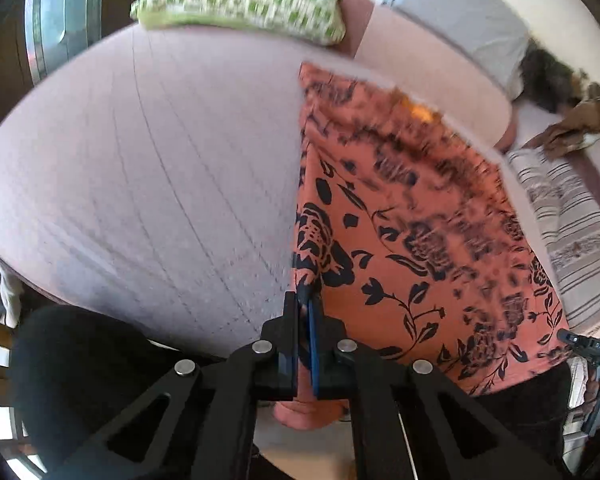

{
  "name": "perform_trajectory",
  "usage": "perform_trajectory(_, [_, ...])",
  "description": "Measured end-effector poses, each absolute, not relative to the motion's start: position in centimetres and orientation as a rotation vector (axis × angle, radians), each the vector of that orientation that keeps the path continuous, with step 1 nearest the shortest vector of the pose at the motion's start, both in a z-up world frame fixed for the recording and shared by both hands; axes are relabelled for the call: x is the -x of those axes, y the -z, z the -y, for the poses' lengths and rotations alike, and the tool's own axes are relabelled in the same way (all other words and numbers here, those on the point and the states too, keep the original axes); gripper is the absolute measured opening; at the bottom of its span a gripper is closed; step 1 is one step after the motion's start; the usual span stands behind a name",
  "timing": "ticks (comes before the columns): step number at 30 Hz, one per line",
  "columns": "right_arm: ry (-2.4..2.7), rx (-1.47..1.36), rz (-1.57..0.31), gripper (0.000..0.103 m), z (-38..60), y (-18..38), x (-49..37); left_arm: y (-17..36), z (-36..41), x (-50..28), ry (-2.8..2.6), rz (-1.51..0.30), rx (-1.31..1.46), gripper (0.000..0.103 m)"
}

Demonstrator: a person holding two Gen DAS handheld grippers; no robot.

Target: Fold small clothes

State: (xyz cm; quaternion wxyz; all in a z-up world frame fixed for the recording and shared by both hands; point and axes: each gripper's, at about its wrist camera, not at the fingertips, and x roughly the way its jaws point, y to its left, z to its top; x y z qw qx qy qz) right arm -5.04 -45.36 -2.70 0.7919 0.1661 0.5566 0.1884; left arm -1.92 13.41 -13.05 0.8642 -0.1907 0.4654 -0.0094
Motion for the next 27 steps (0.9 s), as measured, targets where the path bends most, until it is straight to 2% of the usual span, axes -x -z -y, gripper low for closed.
perform_trajectory(2, [-0.38, -0.376, -1.219, 0.009, 46.6, 2.7, 5.6, 13.4, -14.0, 2.2, 0.026, -0.997, 0.422, 0.004])
perform_trajectory(4, [-0.258, -0.338, -1.312, 0.01, 47.8, 5.3, 5.2, 14.8, -14.2, 1.7, 0.027, -1.041, 0.427, 0.006])
perform_trajectory(6, [-0.185, -0.288, -1.328, 0.01, 48.1, 6.1, 5.4, 15.5, -14.9, 1.4, -0.005, -1.057, 0.465, 0.017])
perform_trajectory(7, [-0.195, -0.284, -1.302, 0.013, 47.8, 5.7, 5.4, 15.7, -14.9, 1.3, -0.005, -1.055, 0.489, 0.034])
perform_trajectory(8, [-0.209, -0.282, -1.275, 0.026, 47.7, 5.1, 5.5, 15.7, -15.0, 1.3, -0.002, -1.045, 0.513, 0.048])
perform_trajectory(9, [-0.213, -0.269, -1.252, 0.04, 47.4, 4.5, 5.5, 15.6, -14.7, 1.3, 0.013, -1.038, 0.513, 0.051])
perform_trajectory(10, [-0.205, -0.25, -1.243, 0.081, 47.3, 4.2, 5.3, 15.5, -14.1, 1.2, 0.027, -1.048, 0.48, 0.059])
perform_trajectory(11, [-0.192, -0.223, -1.231, 0.092, 46.9, 4.0, 5.0, 15.7, -13.5, 1.1, 0.035, -1.067, 0.438, 0.065])
perform_trajectory(15, [-0.198, -0.156, -1.235, 0.093, 45.1, 4.8, 3.7, 17.2, -11.3, 0.2, 0.059, -1.143, 0.338, 0.068])
perform_trajectory(18, [-0.226, -0.178, -1.301, 0.089, 43.8, 7.5, 2.5, 18.9, -10.8, -0.8, 0.026, -1.215, 0.333, 0.069])
perform_trajectory(19, [-0.248, -0.194, -1.333, 0.075, 43.4, 8.5, 2.4, 18.8, -10.6, -0.8, 0.028, -1.214, 0.33, 0.073])
perform_trajectory(20, [-0.245, -0.202, -1.357, 0.065, 43.2, 9.3, 2.4, 18.8, -10.6, -0.8, 0.028, -1.214, 0.325, 0.073])
perform_trajectory(21, [-0.22, -0.172, -1.345, 0.062, 43.0, 9.3, 2.6, 18.8, -10.5, -0.8, 0.025, -1.215, 0.315, 0.071])
perform_trajectory(22, [-0.214, -0.169, -1.344, 0.047, 43.1, 9.1, 2.7, 18.7, -10.6, -0.8, 0.015, -1.213, 0.309, 0.05])
perform_trajectory(23, [-0.215, -0.188, -1.341, 0.016, 43.4, 8.9, 2.7, 18.6, -10.7, -0.8, 0.004, -1.209, 0.303, 0.019])
perform_trajectory(24, [-0.233, -0.238, -1.339, 0.011, 43.9, 8.6, 2.8, 18.3, -10.8, -0.9, 0.038, -1.191, 0.334, 0.005])
perform_trajectory(27, [-0.26, -0.281, -1.295, 0.012, 44.9, 6.9, 3.4, 16.2, -11.2, -0.2, 0.038, -1.107, 0.326, 0.006])
